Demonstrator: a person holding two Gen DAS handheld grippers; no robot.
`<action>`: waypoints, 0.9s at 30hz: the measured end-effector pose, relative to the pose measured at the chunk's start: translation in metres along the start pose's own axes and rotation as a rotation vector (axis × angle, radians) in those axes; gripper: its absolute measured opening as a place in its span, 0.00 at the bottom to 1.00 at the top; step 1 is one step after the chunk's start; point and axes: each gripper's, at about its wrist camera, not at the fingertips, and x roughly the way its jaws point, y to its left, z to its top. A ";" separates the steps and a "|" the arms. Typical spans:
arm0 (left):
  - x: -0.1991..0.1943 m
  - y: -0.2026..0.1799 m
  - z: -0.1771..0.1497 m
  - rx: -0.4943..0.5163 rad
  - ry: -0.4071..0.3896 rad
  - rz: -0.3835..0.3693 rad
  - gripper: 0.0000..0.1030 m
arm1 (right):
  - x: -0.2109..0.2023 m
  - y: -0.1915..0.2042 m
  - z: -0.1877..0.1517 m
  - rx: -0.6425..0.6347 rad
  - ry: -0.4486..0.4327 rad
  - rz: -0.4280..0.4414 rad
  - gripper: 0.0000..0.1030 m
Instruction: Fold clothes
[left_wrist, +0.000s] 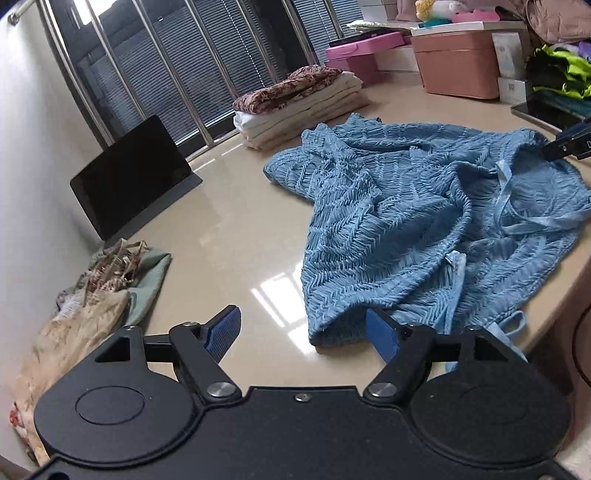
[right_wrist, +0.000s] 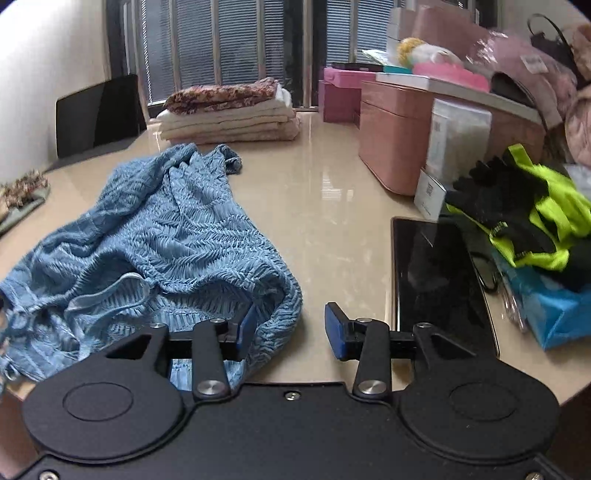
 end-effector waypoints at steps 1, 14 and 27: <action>0.001 -0.002 0.000 0.007 0.000 0.009 0.62 | 0.002 0.004 0.001 -0.024 -0.001 -0.008 0.42; 0.014 0.001 -0.001 -0.062 0.054 0.001 0.18 | 0.016 0.046 0.009 -0.320 -0.163 -0.286 0.29; 0.014 -0.007 0.000 -0.023 0.047 0.033 0.19 | 0.029 0.027 0.014 -0.300 -0.033 -0.154 0.35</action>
